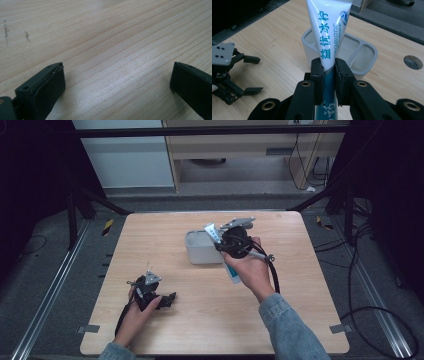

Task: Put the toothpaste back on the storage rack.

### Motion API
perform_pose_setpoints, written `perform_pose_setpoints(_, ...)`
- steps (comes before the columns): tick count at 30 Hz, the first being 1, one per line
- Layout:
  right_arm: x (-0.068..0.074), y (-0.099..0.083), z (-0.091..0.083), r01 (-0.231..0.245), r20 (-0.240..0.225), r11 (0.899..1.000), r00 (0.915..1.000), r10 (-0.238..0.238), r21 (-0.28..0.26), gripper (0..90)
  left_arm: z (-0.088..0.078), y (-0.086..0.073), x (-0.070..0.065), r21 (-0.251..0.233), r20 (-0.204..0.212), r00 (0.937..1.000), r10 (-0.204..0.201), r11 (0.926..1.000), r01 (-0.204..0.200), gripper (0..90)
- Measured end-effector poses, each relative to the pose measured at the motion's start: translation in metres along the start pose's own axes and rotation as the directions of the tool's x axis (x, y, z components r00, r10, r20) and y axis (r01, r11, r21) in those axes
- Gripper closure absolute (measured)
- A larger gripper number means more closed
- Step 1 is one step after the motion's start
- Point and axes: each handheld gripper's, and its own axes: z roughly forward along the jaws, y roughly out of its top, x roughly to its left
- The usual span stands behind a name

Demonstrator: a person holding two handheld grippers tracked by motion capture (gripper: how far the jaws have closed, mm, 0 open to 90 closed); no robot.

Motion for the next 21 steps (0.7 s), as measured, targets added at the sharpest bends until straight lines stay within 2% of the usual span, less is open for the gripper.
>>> perform_pose_setpoints(7, 0.006, 0.023, 0.001, 0.01, 0.003, 1.0, 0.9999, -0.01, -0.027, 78.7, 0.0, 0.0, 0.0, 0.0, 0.0, 1.0, 0.0, 1.0, 0.0, 0.0)
perform_pose_setpoints(21, 0.006, 0.066, 0.021, 0.019, 0.035, 0.998, 0.9992, -0.017, -0.06, 78.7, 0.0, 0.0, 0.0, 0.001, 0.0, 1.0, 0.001, 1.0, -0.001, 0.0)
